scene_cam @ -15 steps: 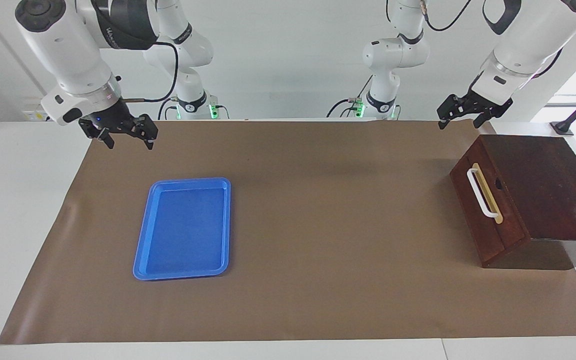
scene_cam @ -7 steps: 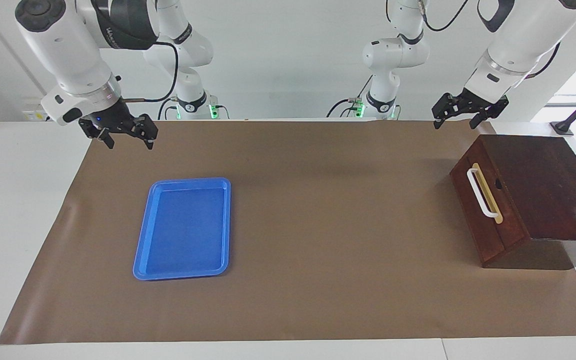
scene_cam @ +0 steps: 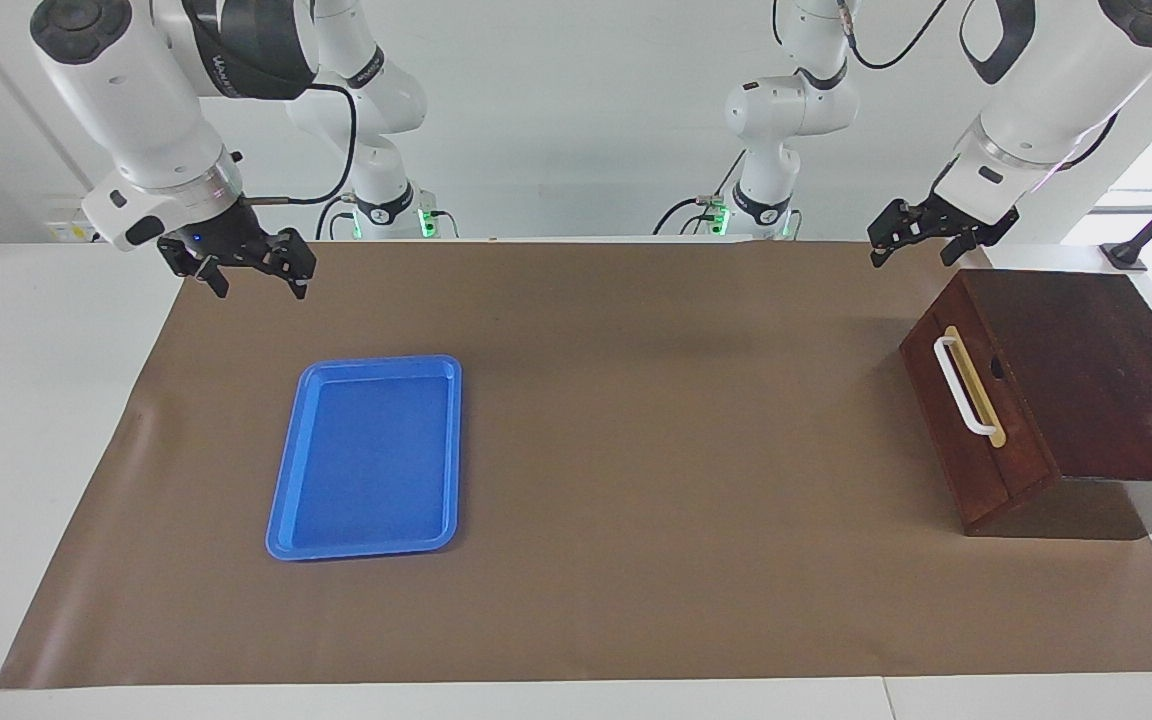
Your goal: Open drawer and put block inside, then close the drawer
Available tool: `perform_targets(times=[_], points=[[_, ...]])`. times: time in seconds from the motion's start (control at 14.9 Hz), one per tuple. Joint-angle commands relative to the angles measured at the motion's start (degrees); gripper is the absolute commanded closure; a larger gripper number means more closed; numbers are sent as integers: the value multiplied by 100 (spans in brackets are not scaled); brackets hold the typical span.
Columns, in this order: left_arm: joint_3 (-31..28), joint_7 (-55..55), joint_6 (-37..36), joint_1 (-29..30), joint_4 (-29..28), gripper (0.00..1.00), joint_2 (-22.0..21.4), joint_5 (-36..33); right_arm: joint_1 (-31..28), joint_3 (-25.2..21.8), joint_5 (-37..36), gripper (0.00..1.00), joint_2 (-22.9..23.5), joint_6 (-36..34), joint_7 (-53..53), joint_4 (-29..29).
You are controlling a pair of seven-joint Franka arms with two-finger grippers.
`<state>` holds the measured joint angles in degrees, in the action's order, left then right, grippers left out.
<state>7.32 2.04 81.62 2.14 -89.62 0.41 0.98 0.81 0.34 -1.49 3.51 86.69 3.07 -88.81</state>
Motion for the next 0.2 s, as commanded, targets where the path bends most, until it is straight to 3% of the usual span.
perform_targets(times=[0.0,0.13], points=[[15,-90,143,41,-134,0,-76,-89,-108,80,0,0,-97,-29,45,-111],[15,-90,143,41,-134,0,-76,-80,-108,80,0,0,-97,-29,45,-111]])
